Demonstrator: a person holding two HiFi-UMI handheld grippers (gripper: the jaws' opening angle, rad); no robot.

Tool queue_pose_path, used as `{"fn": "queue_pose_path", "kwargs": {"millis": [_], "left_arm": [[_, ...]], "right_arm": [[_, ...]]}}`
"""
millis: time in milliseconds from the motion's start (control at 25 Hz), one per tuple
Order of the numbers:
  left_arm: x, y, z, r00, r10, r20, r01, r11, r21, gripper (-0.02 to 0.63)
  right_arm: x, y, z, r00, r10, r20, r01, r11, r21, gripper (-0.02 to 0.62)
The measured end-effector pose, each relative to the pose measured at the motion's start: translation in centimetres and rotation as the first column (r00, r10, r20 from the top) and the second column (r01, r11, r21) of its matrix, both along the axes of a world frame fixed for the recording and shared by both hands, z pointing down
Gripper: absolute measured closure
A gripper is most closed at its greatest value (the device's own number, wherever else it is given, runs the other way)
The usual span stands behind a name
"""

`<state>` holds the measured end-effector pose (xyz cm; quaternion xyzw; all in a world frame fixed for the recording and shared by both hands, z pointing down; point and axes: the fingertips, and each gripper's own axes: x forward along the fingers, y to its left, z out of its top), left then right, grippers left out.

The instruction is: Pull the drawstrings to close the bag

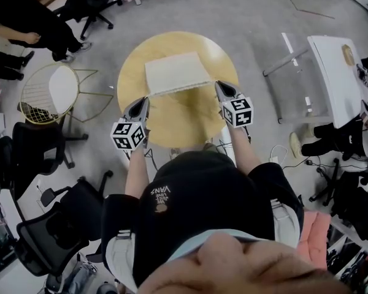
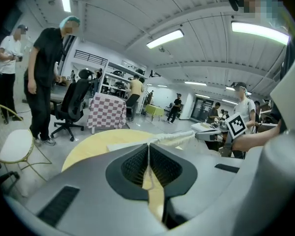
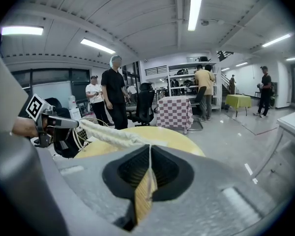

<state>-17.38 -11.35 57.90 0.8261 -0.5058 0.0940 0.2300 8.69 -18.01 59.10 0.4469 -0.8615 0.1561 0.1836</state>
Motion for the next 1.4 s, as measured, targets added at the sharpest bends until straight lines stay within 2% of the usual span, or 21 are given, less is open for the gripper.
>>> {"fn": "queue_pose_path", "kwargs": {"millis": [720, 1400], "left_arm": [[-1.7, 0.5, 0.3, 0.994, -0.092, -0.059, 0.089, 0.995, -0.048, 0.592], [-3.3, 0.8, 0.7, 0.989, -0.131, -0.074, 0.125, 0.989, -0.081, 0.592]], "right_arm": [[1.8, -0.2, 0.1, 0.999, 0.042, 0.008, -0.041, 0.999, -0.025, 0.592], [3.1, -0.7, 1.1, 0.997, 0.080, -0.006, -0.081, 0.995, -0.062, 0.592]]}}
